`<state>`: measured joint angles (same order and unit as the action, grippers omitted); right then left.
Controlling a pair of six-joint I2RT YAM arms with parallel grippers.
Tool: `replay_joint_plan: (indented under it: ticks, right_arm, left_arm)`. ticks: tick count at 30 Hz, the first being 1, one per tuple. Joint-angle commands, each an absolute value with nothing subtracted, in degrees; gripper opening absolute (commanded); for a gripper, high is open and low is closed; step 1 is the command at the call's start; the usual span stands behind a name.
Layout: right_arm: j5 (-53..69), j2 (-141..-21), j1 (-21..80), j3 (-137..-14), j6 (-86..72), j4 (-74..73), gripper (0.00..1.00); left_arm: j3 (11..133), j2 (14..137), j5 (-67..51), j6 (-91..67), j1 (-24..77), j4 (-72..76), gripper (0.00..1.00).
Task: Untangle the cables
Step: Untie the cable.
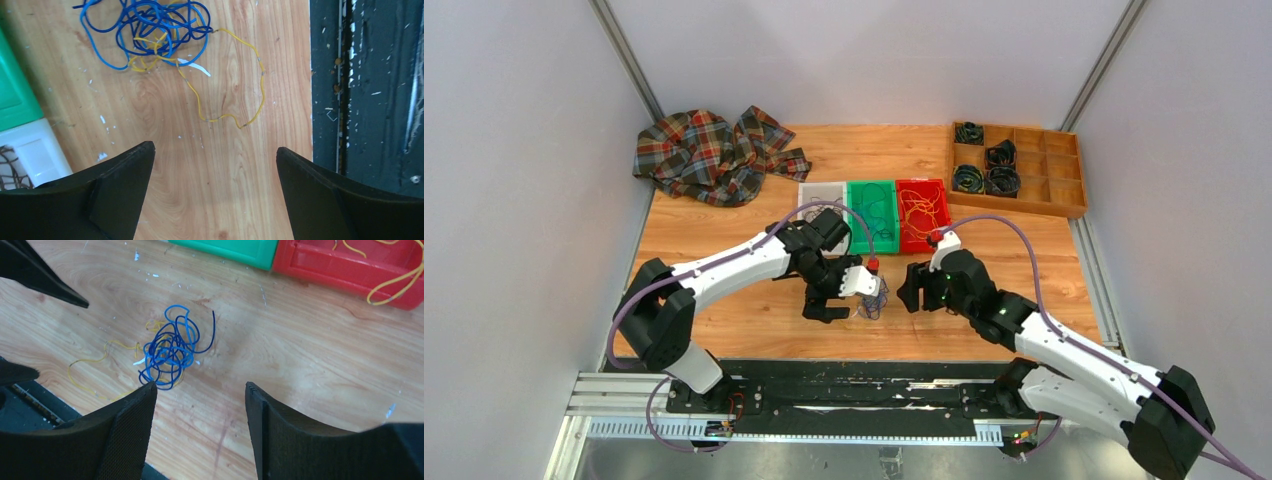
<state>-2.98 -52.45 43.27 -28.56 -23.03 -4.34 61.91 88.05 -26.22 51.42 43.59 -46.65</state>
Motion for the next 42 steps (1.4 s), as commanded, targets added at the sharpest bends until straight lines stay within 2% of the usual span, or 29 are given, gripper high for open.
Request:
replay_joint_plan:
  ticks: [1, 6, 12, 14, 15, 22, 26, 34, 42]
  right_arm:
    - [-3.43, -48.68, 42.34, -31.14, -24.00, -12.92, 0.66]
    - [-5.00, -44.62, 42.37, -31.14, -25.54, -15.15, 0.64]
    - [-6.86, -43.80, 42.32, -30.95, -26.49, -15.48, 0.61]
    - [-7.34, -44.18, 42.32, -31.72, -26.19, -15.70, 0.60]
    - [-7.72, -44.33, 42.29, -31.97, -26.03, -15.65, 0.59]
    - [-8.53, -44.71, 42.32, -33.24, -25.13, -13.16, 0.58]
    - [-5.56, -45.19, 42.28, -32.30, -23.62, -7.93, 0.59]
    - [5.18, -49.63, 42.76, -29.33, -16.68, 10.98, 0.69]
    - [11.46, -53.78, 48.74, -30.15, -8.42, 24.89, 0.72]
  left_arm:
    - [61.98, 89.98, -25.05, 54.67, 45.93, -44.09, 0.92]
    - [60.87, 91.45, -25.20, 54.94, 48.25, -41.79, 0.77]
    - [59.15, 91.12, -26.64, 54.34, 48.86, -41.15, 0.47]
    - [57.64, 90.15, -25.45, 53.17, 48.87, -39.29, 0.32]
    - [56.68, 89.40, -24.59, 52.57, 48.87, -38.02, 0.28]
    - [55.43, 84.71, -22.57, 49.96, 48.82, -37.30, 0.09]
    - [61.15, 81.80, -19.95, 49.85, 48.70, -44.10, 0.06]
    - [75.91, 77.38, -20.04, 46.83, 48.60, -58.54, 0.05]
    - [86.43, 77.44, -17.75, 44.36, 48.60, -62.58, 0.03]
